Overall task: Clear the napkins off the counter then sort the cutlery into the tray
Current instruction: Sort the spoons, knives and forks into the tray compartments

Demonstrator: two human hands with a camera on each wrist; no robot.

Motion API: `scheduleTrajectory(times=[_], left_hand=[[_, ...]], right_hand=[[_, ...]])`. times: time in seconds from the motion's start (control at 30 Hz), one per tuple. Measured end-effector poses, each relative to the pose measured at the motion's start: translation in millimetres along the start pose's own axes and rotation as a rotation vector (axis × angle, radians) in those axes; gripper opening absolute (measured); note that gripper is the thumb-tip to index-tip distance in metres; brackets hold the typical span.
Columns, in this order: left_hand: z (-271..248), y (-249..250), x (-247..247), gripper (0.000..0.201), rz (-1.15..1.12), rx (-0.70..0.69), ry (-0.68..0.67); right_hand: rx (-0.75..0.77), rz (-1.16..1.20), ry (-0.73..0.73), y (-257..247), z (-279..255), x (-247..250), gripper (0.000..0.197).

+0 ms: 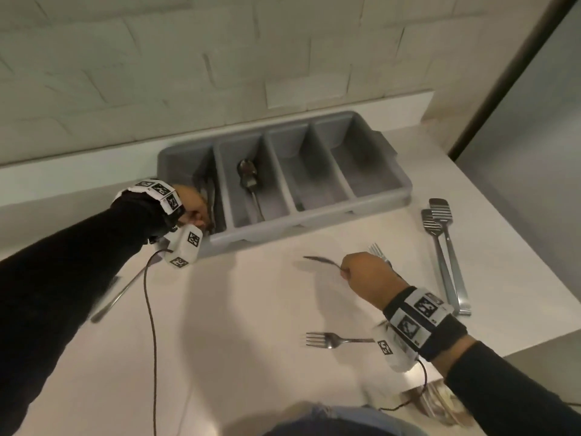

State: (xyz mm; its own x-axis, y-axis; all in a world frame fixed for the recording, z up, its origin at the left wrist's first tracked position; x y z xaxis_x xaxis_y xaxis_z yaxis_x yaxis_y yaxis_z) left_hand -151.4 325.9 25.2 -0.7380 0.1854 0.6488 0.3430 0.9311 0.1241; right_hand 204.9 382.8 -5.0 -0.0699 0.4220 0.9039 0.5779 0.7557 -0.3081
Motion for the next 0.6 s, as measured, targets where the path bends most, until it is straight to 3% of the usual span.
scheduleTrajectory(times=[0.07,0.1,0.17,0.2,0.23,0.33,0.43,0.53,0.6], left_hand=[[-22,3,4,0.040,0.125,-0.056,0.128],[-35,5,5,0.038,0.200,-0.118,0.271],[-79,12,-4,0.033,0.264,-0.336,0.635],[-105,15,-18,0.031,0.187,-0.461,0.728],[-133,18,-40,0.028,0.113,-0.604,0.733],[-187,33,-138,0.028,0.212,-0.872,0.393],[-198,46,-224,0.041,0.480,-0.887,0.050],[-180,50,-264,0.049,0.627,-0.812,-0.024],[-170,48,-271,0.044,0.659,-0.796,-0.023]], right_hand=[[0.002,0.202,0.075,1,-5,32,0.019],[0.004,0.349,0.149,0,-6,53,0.016],[-0.005,0.620,0.327,-1,3,96,0.014],[0.009,0.689,0.409,0,13,116,0.013],[0.033,0.700,0.476,0,26,135,0.014],[0.019,0.658,0.454,0,84,164,0.020],[-0.064,0.781,0.253,-2,145,148,0.023],[-0.123,0.808,0.150,-4,185,125,0.028],[-0.110,0.759,0.196,-11,196,123,0.028]])
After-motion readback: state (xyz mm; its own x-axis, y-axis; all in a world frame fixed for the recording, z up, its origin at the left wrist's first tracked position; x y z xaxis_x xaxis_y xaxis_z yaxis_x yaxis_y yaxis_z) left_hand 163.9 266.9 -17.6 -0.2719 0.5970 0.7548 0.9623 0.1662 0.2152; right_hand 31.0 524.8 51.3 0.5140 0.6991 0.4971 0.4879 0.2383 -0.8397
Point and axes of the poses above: each hand's wrist, its own z-axis towards the middle knuckle, its own x-axis out of the back of the hand, y = z × x, the point moved 3 cm from there along z, towards the middle knuckle, and after that the axes turned 14 degrees about x, right-handed, at the moved point
